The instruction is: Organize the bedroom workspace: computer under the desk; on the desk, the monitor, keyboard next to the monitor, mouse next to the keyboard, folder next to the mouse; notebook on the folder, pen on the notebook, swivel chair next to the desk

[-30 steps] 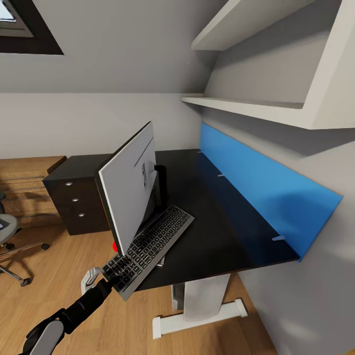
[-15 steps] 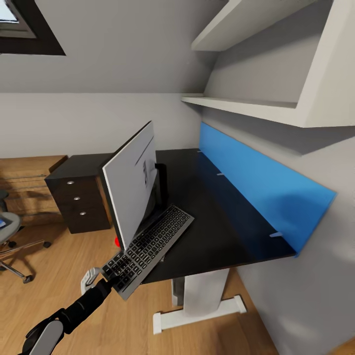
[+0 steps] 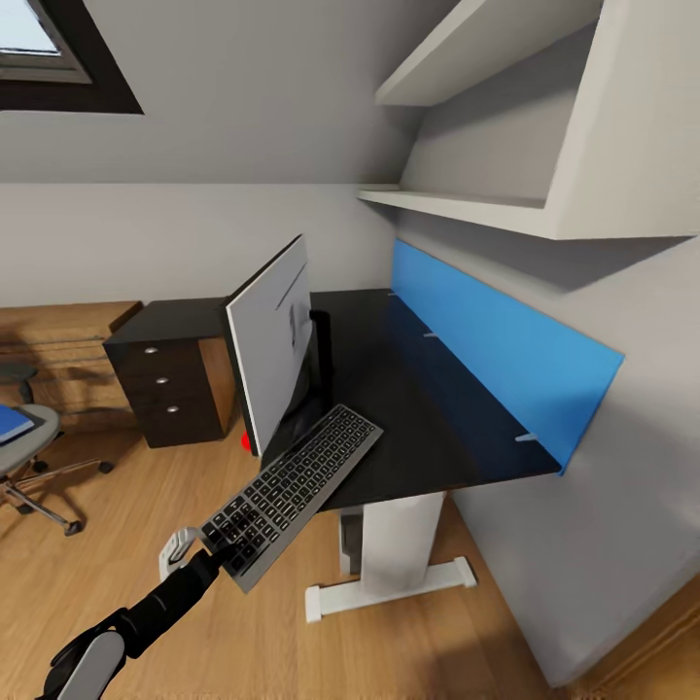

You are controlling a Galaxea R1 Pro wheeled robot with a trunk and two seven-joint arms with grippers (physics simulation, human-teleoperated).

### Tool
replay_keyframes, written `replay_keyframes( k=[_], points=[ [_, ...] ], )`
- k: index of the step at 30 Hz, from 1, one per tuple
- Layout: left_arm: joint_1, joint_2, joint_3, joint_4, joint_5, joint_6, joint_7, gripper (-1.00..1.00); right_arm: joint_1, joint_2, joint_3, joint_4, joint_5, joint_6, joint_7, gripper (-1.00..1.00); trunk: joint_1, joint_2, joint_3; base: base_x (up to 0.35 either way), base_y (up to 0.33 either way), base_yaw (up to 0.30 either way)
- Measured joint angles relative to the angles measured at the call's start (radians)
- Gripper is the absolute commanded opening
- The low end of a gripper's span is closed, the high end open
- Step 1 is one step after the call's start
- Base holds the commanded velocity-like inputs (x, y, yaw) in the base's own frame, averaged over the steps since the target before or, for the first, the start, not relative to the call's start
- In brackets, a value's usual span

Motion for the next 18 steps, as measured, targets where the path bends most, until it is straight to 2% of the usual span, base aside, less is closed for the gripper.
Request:
replay_keyframes(
  k=[18],
  points=[
    [0.000,0.000,-0.002,0.000,0.000,0.014,-0.001,-1.00,0.000,0.001,0.000,0.000,0.000,0.000,0.000,1.00,0.000,0.000,0.000,-0.266,0.000,0.000]
  ],
)
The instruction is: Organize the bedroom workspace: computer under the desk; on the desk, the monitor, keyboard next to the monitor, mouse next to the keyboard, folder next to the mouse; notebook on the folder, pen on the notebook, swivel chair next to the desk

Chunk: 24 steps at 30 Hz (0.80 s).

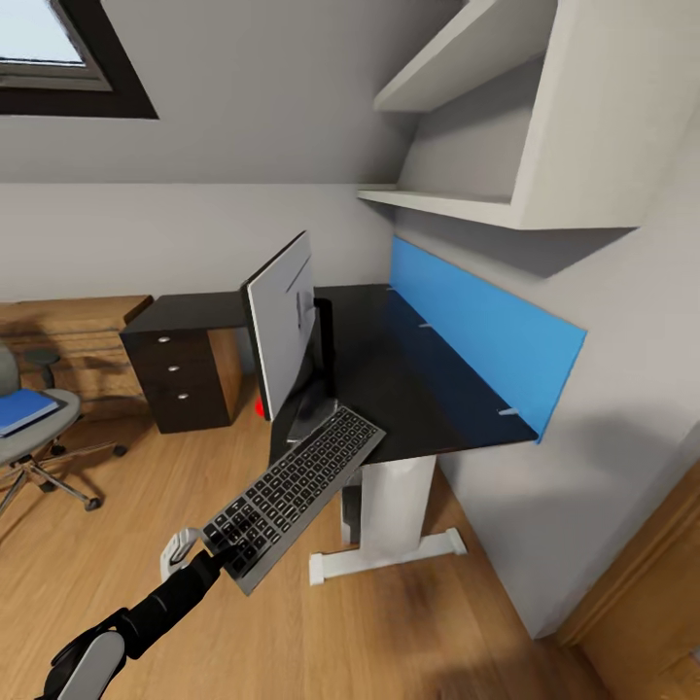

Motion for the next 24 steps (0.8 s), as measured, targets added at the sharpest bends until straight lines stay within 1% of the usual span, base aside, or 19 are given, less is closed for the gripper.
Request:
replay_keyframes(
  k=[11,24],
  points=[
    [0.000,0.000,0.000,0.001,0.001,0.002,0.000,-1.00,0.000,-0.002,-0.001,0.000,-0.001,-0.002,0.001,1.00,0.000,0.000,0.000,-0.263,0.000,0.000],
    [0.000,0.000,0.000,0.001,0.005,0.003,-0.001,-1.00,0.000,0.001,-0.002,0.000,-0.007,0.001,-0.004,1.00,0.000,0.000,0.000,-0.143,0.000,0.000]
  ],
)
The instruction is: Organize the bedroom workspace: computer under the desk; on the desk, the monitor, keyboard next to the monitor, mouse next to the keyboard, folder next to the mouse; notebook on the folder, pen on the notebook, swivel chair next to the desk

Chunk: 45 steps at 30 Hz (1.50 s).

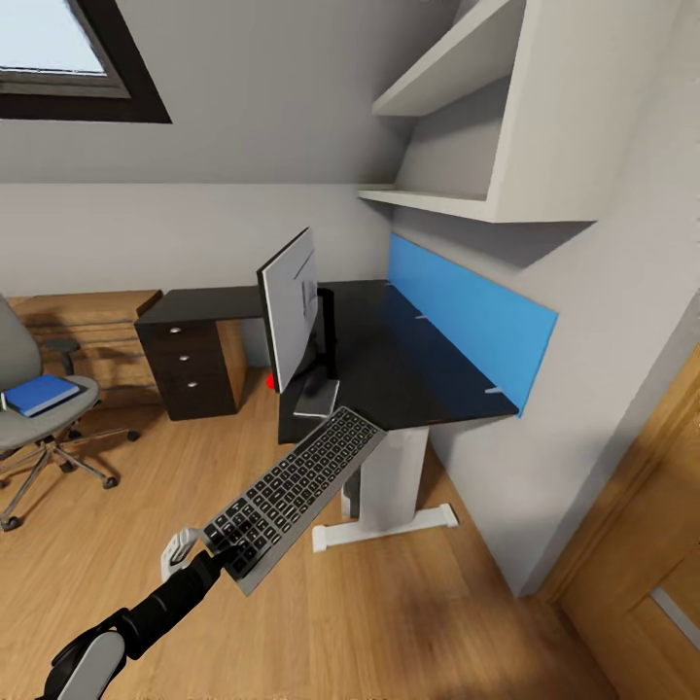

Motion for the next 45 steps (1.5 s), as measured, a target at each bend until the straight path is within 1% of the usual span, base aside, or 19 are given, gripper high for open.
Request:
replay_keyframes(
  k=[1,4,5,7,9,15,19,23,28,30,34,39,42,44,45],
  points=[
    [0.000,0.000,0.000,0.000,0.000,0.000,0.000,-1.00,0.000,0.000,-0.003,0.000,-0.006,0.002,-0.005,1.00,0.000,0.000,0.000,-0.115,0.000,0.000],
    [0.000,0.000,-0.001,0.000,0.001,0.000,0.000,-1.00,0.000,0.004,-0.006,0.000,-0.042,0.003,-0.037,1.00,0.000,0.000,0.000,-0.093,0.000,0.083],
    [0.000,0.000,-0.001,0.000,0.001,0.000,0.000,-1.00,0.000,0.009,-0.006,0.000,-0.046,0.003,-0.041,1.00,0.000,0.000,0.000,-0.051,0.000,0.171],
    [0.000,0.000,-0.001,0.000,-0.001,0.000,0.000,-1.00,0.000,0.028,-0.007,-0.001,-0.057,0.002,-0.055,1.00,0.000,0.000,0.000,-0.027,0.000,0.211],
    [0.000,0.000,-0.001,-0.001,-0.002,0.000,0.000,-1.00,0.000,0.037,-0.009,-0.002,-0.063,0.002,-0.069,1.00,0.000,0.000,0.000,-0.012,0.000,0.237],
    [0.000,-0.002,-0.004,-0.001,-0.001,0.000,0.000,-1.00,0.000,0.043,-0.008,-0.003,-0.066,0.001,-0.088,1.00,0.000,0.000,0.000,-0.003,0.000,0.224],
    [0.000,-0.003,-0.004,0.000,0.000,0.001,0.000,-1.00,0.000,0.043,-0.007,-0.003,-0.065,0.002,-0.089,1.00,0.000,0.000,0.000,-0.037,-0.009,0.066],
    [0.000,-0.001,-0.004,0.000,-0.001,0.007,-0.001,-1.00,0.000,0.043,-0.007,-0.003,-0.064,0.002,-0.090,1.00,0.000,0.000,0.000,-0.220,-0.072,0.012],
    [0.000,-0.001,-0.005,0.000,-0.001,0.065,-0.001,-1.00,0.000,0.041,-0.006,-0.003,-0.063,0.002,-0.090,1.00,0.000,0.000,0.000,-0.281,-0.100,0.002],
    [0.000,-0.001,-0.004,0.000,-0.001,0.076,-0.001,-1.00,0.000,0.041,-0.005,-0.003,-0.063,0.002,-0.090,1.00,0.000,0.000,0.000,-0.258,-0.103,0.001],
    [0.000,-0.001,-0.006,0.000,-0.002,0.090,-0.001,-1.00,0.000,0.040,-0.005,-0.003,-0.062,0.002,-0.090,1.00,0.000,0.000,0.000,-0.231,-0.062,0.000],
    [0.000,0.001,-0.007,0.001,-0.005,0.095,0.000,-1.00,0.000,0.038,-0.005,-0.004,-0.062,0.001,-0.089,1.00,0.000,0.000,0.000,-0.070,-0.013,0.000],
    [0.000,0.009,-0.006,0.001,-0.008,0.097,0.000,-1.00,0.000,0.038,-0.004,-0.004,-0.061,0.001,-0.089,1.00,0.000,0.000,0.000,-0.017,-0.003,0.000],
    [0.000,0.025,-0.007,0.001,-0.010,0.100,0.000,-1.00,0.000,0.038,-0.003,-0.004,-0.061,0.002,-0.088,1.00,0.000,0.000,0.000,-0.008,-0.001,0.000],
    [0.000,0.038,-0.007,-0.001,-0.010,0.104,0.000,-1.00,0.000,0.038,-0.003,-0.004,-0.061,0.002,-0.088,1.00,0.000,0.000,0.000,-0.005,-0.001,0.000]
  ],
)
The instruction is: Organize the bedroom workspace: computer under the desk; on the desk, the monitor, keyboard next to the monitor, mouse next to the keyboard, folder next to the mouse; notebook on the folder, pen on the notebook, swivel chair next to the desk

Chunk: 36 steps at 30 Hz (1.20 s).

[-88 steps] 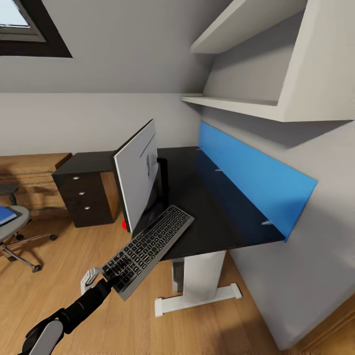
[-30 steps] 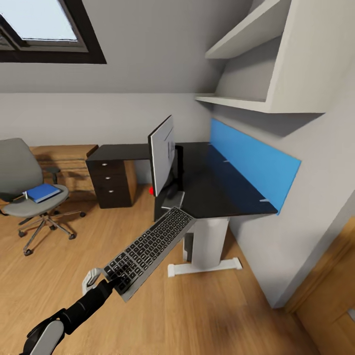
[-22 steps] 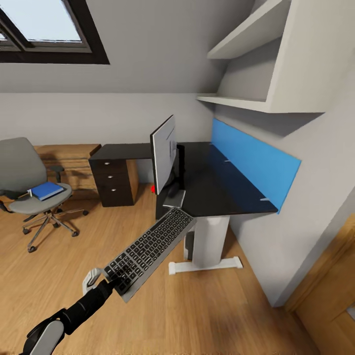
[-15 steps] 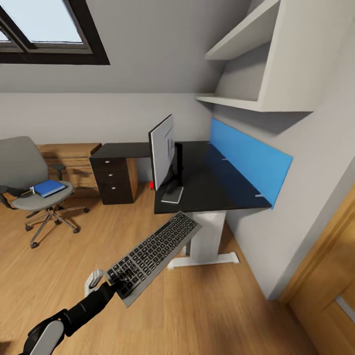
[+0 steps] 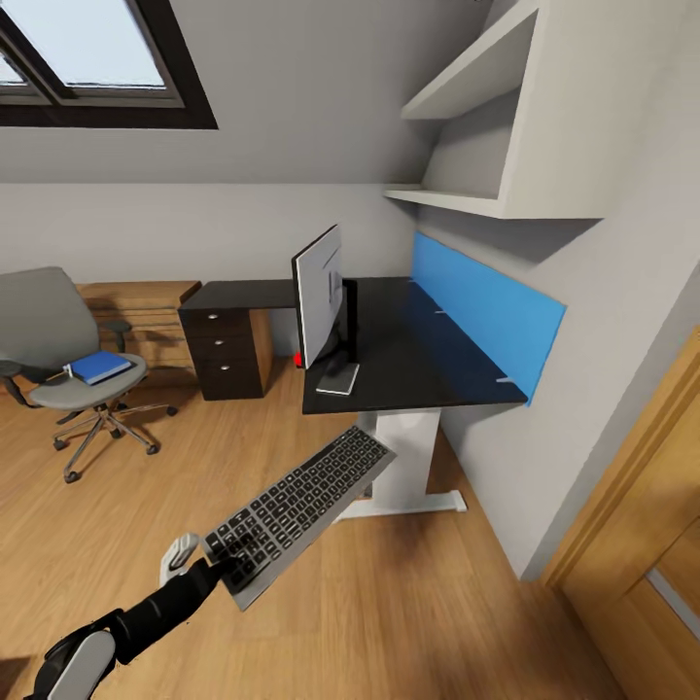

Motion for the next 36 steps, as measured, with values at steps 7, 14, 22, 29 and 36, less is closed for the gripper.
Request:
replay_keyframes(
  k=[7,14,22,29,36],
  points=[
    [0.000,0.052,0.003,-0.027,0.004,0.104,0.000,-1.00,0.000,-0.006,-0.003,-0.001,-0.002,0.001,0.000,1.00,0.000,0.000,0.000,-0.001,0.000,0.000],
    [0.000,0.096,0.020,-0.073,0.007,0.291,0.004,-1.00,0.000,-0.018,-0.005,-0.016,-0.003,0.001,0.000,1.00,0.000,0.000,0.000,0.000,0.000,0.000],
    [0.000,0.147,0.039,-0.090,0.006,0.377,0.009,-1.00,-0.002,-0.024,-0.006,-0.174,-0.004,0.181,-0.001,1.00,0.000,0.000,0.000,0.000,0.000,0.000],
    [0.000,0.184,0.039,-0.090,-0.050,0.389,0.011,-1.00,-0.002,-0.043,-0.007,-0.450,-0.006,0.544,0.003,1.00,0.000,0.000,0.000,0.000,0.000,0.000],
    [0.000,0.212,0.040,-0.090,-0.103,0.390,0.011,-1.00,-0.008,-0.047,-0.071,-0.656,-0.023,0.797,0.000,1.00,0.000,0.000,0.000,0.000,0.000,0.000]
  ],
)
